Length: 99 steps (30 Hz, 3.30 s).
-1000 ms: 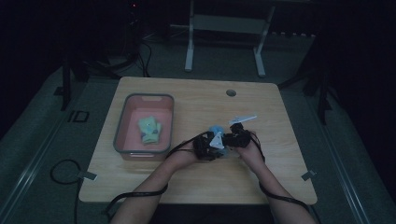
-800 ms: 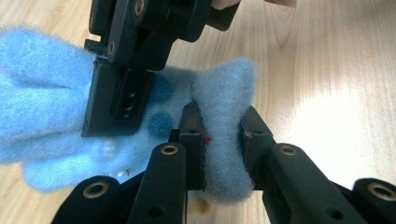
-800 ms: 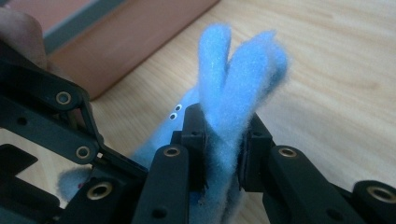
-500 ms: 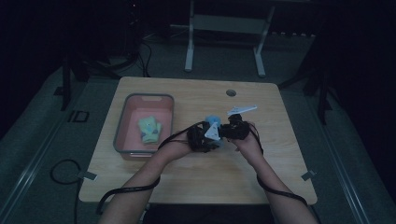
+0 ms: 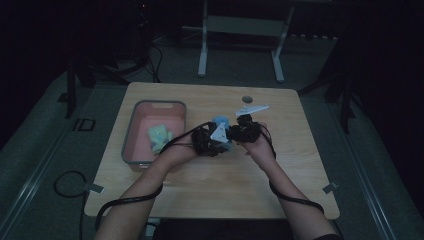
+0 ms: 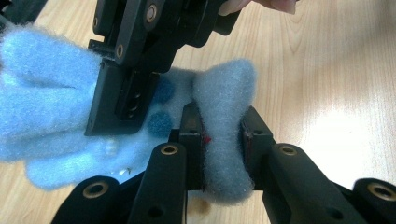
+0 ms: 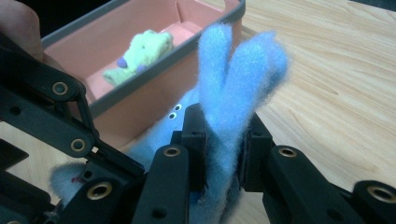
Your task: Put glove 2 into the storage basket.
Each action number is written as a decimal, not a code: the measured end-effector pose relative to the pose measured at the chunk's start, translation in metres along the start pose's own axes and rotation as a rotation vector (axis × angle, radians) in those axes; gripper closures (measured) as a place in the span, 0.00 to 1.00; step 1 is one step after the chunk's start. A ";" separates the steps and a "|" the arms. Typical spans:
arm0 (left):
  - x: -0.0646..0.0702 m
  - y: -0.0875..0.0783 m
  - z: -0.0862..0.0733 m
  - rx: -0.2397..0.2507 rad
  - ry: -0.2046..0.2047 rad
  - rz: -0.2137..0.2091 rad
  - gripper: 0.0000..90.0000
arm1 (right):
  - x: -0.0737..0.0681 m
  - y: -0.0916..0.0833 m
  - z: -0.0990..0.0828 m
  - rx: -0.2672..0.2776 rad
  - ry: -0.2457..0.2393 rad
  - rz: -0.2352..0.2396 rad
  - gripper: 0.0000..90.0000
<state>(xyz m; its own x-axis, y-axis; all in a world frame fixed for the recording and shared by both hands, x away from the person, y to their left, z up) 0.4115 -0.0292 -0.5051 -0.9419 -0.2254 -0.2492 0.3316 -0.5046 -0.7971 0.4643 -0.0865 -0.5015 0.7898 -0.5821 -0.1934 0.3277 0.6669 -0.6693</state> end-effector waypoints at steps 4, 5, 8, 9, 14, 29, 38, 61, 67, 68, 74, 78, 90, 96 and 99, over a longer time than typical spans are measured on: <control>-0.004 -0.007 -0.005 -0.006 -0.008 0.010 0.84 | -0.004 0.004 0.007 0.004 -0.008 0.005 0.85; -0.005 -0.009 -0.007 -0.007 -0.010 0.014 0.84 | -0.005 0.005 0.009 0.003 -0.008 0.004 0.84; -0.008 -0.013 -0.011 -0.008 -0.019 0.021 0.84 | -0.008 0.008 0.014 0.007 -0.013 0.005 0.84; -0.009 -0.015 -0.013 -0.010 -0.023 0.024 0.84 | -0.009 0.010 0.016 0.008 -0.014 0.005 0.84; -0.013 -0.024 -0.023 -0.019 -0.033 0.037 0.84 | -0.017 0.018 0.027 0.005 -0.029 0.019 0.84; -0.018 -0.053 -0.065 -0.045 -0.070 0.073 0.84 | -0.052 0.053 0.050 -0.013 -0.083 0.054 0.84; -0.021 -0.068 -0.091 -0.060 -0.100 0.079 0.84 | -0.075 0.074 0.065 -0.027 -0.123 0.069 0.84; -0.032 -0.098 -0.158 -0.104 -0.166 0.078 0.84 | -0.122 0.130 0.093 -0.031 -0.138 0.149 0.84; -0.035 -0.092 -0.166 -0.116 -0.171 0.081 0.84 | -0.118 0.141 0.091 -0.035 -0.117 0.153 0.84; -0.035 -0.091 -0.168 -0.118 -0.177 0.079 0.84 | -0.116 0.143 0.090 -0.039 -0.117 0.147 0.84; -0.036 -0.084 -0.175 -0.131 -0.187 0.073 0.84 | -0.110 0.155 0.083 -0.066 -0.098 0.143 0.84; -0.037 -0.077 -0.179 -0.144 -0.193 0.067 0.84 | -0.108 0.162 0.079 -0.090 -0.108 0.125 0.84; -0.048 -0.058 -0.185 -0.151 -0.226 0.063 0.84 | -0.094 0.176 0.080 -0.130 -0.110 0.087 0.82; -0.048 -0.053 -0.186 -0.158 -0.239 0.062 0.83 | -0.091 0.179 0.079 -0.145 -0.101 0.078 0.78; -0.048 -0.052 -0.186 -0.166 -0.241 0.057 0.82 | -0.089 0.180 0.080 -0.150 -0.114 0.062 0.74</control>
<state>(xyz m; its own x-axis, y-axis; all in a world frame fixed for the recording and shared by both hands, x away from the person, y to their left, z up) 0.4297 0.1627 -0.5544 -0.8754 -0.4509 -0.1744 0.3519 -0.3471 -0.8693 0.4942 0.1223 -0.5477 0.8624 -0.4800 -0.1609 0.2025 0.6184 -0.7593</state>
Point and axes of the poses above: each handheld gripper's, and its own axes: y roughly forward along the jaws, z roughly out of its top, x roughly to its right, the point moved 9 cm from there along y, roughly forward along the jaws, and after that the axes turned 6 degrees about -x, right-handed, at the moved point
